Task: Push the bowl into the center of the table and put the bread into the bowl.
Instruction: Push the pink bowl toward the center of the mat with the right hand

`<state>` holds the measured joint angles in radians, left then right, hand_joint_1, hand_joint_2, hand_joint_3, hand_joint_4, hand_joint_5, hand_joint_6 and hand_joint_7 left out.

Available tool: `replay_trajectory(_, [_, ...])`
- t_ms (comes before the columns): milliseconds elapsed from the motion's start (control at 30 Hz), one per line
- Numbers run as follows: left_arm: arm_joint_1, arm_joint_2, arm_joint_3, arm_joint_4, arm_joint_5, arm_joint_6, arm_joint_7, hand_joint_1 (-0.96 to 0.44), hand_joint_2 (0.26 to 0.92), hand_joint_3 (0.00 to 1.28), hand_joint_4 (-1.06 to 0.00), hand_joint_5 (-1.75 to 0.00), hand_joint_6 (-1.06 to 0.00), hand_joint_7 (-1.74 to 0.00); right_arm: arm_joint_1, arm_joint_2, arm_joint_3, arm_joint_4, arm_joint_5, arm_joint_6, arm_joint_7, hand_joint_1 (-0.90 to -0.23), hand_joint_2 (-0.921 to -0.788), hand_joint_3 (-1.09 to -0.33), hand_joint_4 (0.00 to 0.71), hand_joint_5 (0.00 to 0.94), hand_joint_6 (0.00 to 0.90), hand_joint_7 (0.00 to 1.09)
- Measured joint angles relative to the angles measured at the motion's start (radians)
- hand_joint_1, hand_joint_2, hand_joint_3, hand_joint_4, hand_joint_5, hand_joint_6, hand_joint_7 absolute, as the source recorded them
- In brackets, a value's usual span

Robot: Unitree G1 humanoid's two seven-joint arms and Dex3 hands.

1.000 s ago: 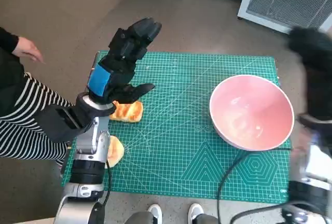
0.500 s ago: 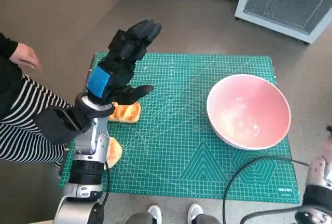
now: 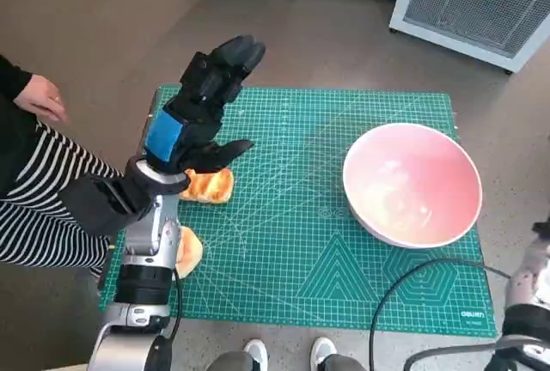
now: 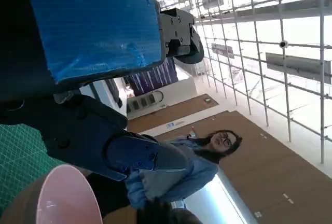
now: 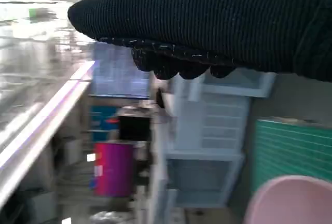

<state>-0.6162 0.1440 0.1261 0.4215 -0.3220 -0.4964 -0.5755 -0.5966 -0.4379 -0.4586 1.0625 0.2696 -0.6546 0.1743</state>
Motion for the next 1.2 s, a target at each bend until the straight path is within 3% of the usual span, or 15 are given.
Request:
replay_trajectory(167, [0.000,0.000,0.000,-0.002,0.000,0.000,0.000,-0.62,0.921,0.20,-0.02,-0.25,0.00,-0.54,-0.015,0.004,0.012,0.068,-0.002,0.016,-0.007,-0.626,-0.921,-0.805,0.051,0.003,0.009,0.39])
replay_trajectory(433, [0.000,0.000,0.000,-0.012,0.000,0.001,0.000,-0.64,0.921,0.20,-0.02,-0.25,0.00,-0.53,-0.030,0.032,0.036,0.117,-0.002,0.049,-0.004,-0.629,-0.921,-0.803,0.060,0.005,0.015,0.38])
replay_trajectory(1200, [0.033,0.006,0.005,-0.043,-0.002,0.011,0.001,-0.64,0.921,0.19,-0.02,-0.22,0.00,-0.52,-0.106,0.161,0.113,0.145,-0.009,0.101,0.044,-0.637,-0.921,-0.800,0.089,0.011,0.058,0.37])
